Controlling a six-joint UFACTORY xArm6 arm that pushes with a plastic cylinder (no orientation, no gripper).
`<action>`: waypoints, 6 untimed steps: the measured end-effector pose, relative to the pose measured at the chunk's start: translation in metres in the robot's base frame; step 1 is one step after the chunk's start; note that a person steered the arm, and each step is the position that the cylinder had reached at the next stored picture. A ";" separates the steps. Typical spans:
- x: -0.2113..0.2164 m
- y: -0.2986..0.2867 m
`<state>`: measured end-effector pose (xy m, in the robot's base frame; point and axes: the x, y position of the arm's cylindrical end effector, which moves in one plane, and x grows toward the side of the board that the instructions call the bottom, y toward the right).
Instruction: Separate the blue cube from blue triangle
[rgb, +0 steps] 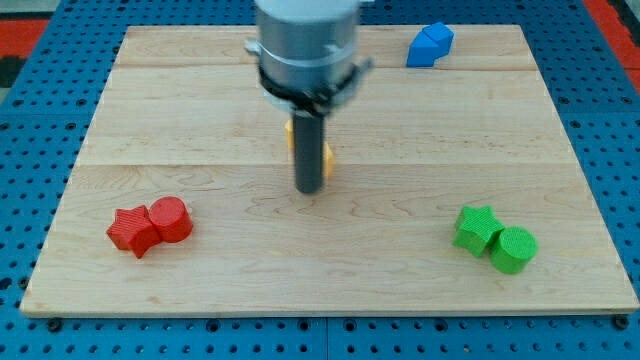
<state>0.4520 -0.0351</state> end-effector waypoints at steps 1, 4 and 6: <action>-0.039 0.004; 0.005 0.062; 0.041 0.072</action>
<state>0.4935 0.0369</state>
